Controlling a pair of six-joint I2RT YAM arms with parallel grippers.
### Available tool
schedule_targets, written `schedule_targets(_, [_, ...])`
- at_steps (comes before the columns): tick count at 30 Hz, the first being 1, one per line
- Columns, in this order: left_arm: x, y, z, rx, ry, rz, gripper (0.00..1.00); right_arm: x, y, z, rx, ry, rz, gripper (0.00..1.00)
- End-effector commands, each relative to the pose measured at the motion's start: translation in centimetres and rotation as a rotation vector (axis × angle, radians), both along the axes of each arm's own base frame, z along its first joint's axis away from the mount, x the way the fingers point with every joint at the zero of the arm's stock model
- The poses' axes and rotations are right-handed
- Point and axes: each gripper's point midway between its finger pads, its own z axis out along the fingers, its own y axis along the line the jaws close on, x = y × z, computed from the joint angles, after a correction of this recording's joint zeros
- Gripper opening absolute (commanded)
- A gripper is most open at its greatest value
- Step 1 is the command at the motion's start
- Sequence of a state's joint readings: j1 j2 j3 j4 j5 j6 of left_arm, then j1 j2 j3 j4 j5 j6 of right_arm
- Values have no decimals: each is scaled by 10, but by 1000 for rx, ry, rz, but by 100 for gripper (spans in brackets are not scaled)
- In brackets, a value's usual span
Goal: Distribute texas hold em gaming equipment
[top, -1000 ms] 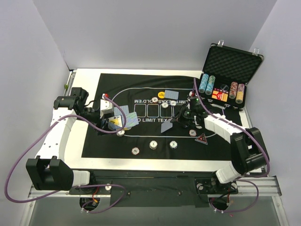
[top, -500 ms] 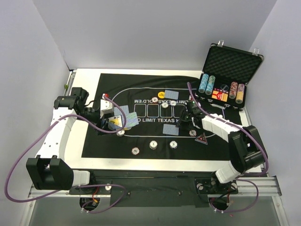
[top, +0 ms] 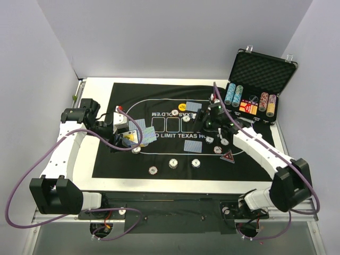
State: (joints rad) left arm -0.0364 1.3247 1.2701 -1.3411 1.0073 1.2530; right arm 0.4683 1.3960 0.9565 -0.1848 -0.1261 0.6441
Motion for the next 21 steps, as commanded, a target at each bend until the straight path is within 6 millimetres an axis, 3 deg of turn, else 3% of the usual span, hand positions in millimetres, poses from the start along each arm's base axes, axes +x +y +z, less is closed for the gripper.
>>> schedule_targets(1, [-27,-6,14,-67,103,-16,0,-4,62,106,274,-150,168,63])
schedule_targets(5, [-29,-6,13,-68,111,-17,0,-19,110,156,451,-197,297,68])
schedule_targets(9, [-29,-6,14,-68,109,-17,0,-37,147,178,551,-198,387,73])
schedule_targets(15, [-29,-7,16,-71,106,-19,0,-58,189,170,557,-148,487,75])
schedule_targets(21, [-28,-7,18,-73,100,-18,0,-65,210,162,569,-112,526,75])
